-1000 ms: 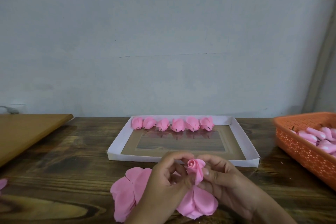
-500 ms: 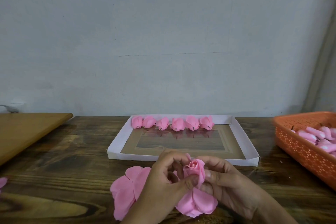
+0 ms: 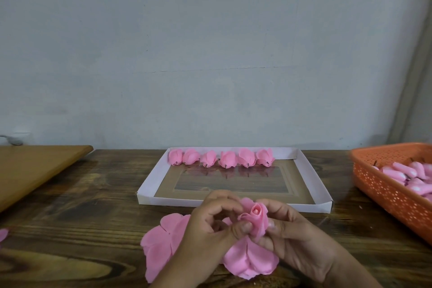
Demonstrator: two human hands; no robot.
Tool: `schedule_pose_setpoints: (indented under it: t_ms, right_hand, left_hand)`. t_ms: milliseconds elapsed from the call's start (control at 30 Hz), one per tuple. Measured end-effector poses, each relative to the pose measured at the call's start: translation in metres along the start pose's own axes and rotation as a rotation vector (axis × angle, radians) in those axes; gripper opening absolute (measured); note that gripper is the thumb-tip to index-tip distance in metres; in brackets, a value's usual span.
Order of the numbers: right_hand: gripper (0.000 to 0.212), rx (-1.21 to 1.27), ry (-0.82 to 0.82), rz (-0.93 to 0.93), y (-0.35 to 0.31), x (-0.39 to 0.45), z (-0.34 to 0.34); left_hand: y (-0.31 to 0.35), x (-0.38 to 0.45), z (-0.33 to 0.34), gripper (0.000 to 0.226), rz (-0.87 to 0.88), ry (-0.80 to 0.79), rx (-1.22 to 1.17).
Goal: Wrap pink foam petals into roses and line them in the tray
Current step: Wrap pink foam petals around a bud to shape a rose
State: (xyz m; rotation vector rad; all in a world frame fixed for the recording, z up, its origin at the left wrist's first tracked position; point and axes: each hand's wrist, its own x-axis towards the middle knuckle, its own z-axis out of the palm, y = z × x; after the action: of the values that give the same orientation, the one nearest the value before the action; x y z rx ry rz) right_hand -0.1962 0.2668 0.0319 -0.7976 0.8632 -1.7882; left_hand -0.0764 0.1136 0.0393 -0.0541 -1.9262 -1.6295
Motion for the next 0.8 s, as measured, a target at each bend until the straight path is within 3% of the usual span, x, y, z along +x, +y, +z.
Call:
schedule_pose_setpoints:
  t_ms: [100, 267, 467, 700, 800]
  right_hand:
    - [0.059, 0.003, 0.026, -0.012, 0.0001, 0.0014, 0.0001]
    - [0.043, 0.003, -0.048, -0.02, -0.0012, 0.0027, 0.0044]
    - [0.057, 0.067, -0.008, -0.014, -0.0003, 0.0025, 0.0034]
    - [0.046, 0.095, -0.016, -0.025, -0.0016, 0.0021, 0.0057]
    - [0.039, 0.093, -0.043, -0.033, -0.0015, 0.0023, 0.0063]
  left_hand:
    - [0.0002, 0.0004, 0.0024, 0.037, 0.038, 0.024, -0.011]
    - [0.0038, -0.0014, 0.004, 0.034, -0.004, 0.031, -0.066]
    - [0.0077, -0.0023, 0.0016, 0.013, -0.019, 0.023, -0.065]
    - [0.0058, -0.0016, 0.0001, 0.041, -0.113, 0.082, -0.058]
    - [0.006, -0.0016, 0.0009, 0.038, -0.109, 0.077, -0.092]
